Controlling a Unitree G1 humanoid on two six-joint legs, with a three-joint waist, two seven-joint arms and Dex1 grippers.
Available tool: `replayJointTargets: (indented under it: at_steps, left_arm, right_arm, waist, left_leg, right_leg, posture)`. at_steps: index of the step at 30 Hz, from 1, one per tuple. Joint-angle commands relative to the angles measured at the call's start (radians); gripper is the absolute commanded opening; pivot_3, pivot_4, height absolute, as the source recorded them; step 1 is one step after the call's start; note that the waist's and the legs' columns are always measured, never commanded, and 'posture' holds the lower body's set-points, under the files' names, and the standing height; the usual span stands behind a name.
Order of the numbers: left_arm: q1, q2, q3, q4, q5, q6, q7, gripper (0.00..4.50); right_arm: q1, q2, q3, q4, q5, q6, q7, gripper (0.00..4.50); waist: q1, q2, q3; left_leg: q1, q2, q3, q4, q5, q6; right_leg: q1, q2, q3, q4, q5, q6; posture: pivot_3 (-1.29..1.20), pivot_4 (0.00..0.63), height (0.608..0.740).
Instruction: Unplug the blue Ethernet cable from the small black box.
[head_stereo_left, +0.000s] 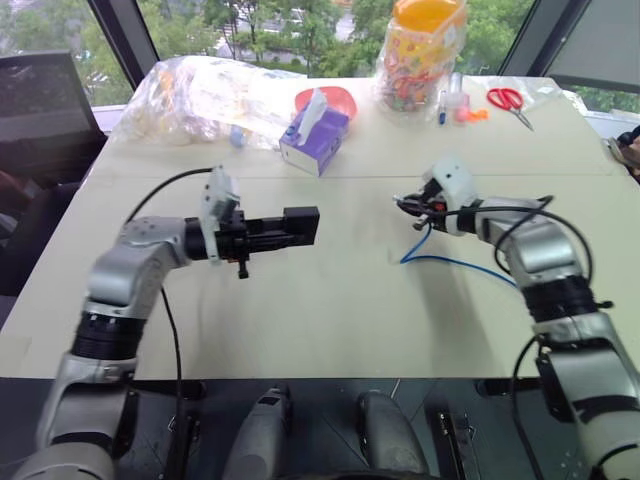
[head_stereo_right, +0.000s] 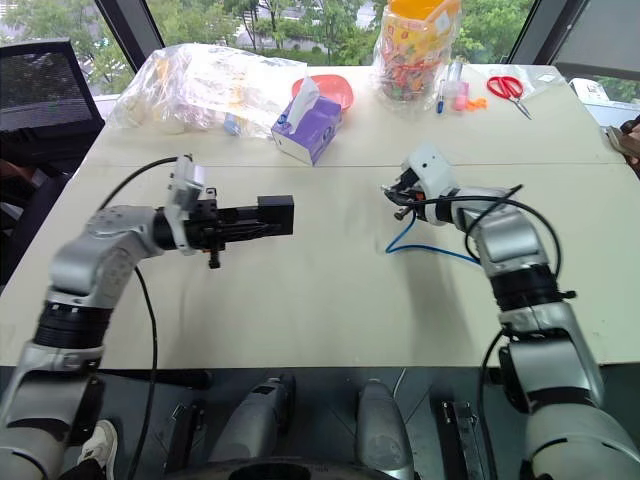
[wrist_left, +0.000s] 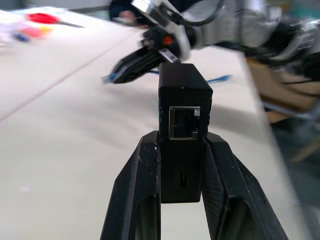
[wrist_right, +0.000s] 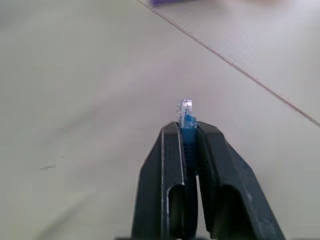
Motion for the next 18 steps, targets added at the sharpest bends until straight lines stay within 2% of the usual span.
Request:
replayJointTargets:
  at_steps: [1,5,9,14,18]
  left_arm:
    - [-0.017,-0.073,-0.025,0.082,0.103,-0.169,0.078,0.50]
    - [-0.028,-0.148,-0.044,0.156,0.154,-0.265,0.112,0.50]
    - [-0.036,-0.221,-0.056,0.199,0.180,-0.318,0.148,0.50]
    - [-0.043,-0.259,-0.052,0.244,0.202,-0.356,0.167,0.50]
    - [-0.053,-0.286,-0.046,0.297,0.219,-0.392,0.194,0.50]
  right_arm:
    - [-0.087,0.041,-0.010,0.190,-0.121,-0.105,-0.202,0.08]
    - [-0.152,0.083,-0.038,0.366,-0.163,-0.163,-0.323,0.08]
    - [-0.201,0.099,-0.059,0.481,-0.190,-0.190,-0.413,1.74]
    - [-0.216,0.100,-0.118,0.493,-0.162,-0.218,-0.441,4.34]
    - [-0.191,0.088,-0.224,0.369,-0.087,-0.204,-0.448,4.43]
  waist:
    - [0.001,0.000,0.000]
    - [0.004,0.000,0.000]
    - [0.002,0.000,0.000]
    - [-0.008,0.000,0.000]
    - [-0.006,0.000,0.000]
  left_leg:
    - [0.000,0.000,0.000,0.000,0.000,0.000]
    - [-0.001,0.000,0.000,-0.001,0.000,0.000]
    - [-0.001,-0.001,0.000,-0.001,0.000,0.000]
    - [0.000,0.000,0.000,-0.001,0.000,0.000]
    - [0.001,0.000,0.000,0.000,0.000,0.000]
  right_leg:
    - [0.000,0.000,0.000,0.000,0.001,0.001]
    - [-0.001,0.000,0.000,0.000,0.002,0.003]
    - [0.000,0.000,0.000,0.000,0.002,0.005]
    - [0.000,0.001,0.000,0.001,0.003,0.005]
    - [0.000,0.001,0.000,0.002,0.003,0.005]
  posture:
    - [0.00,0.150,0.728]
    - [0.00,0.150,0.728]
    - [0.00,0.150,0.728]
    - [0.00,0.150,0.728]
    - [0.00,0.150,0.728]
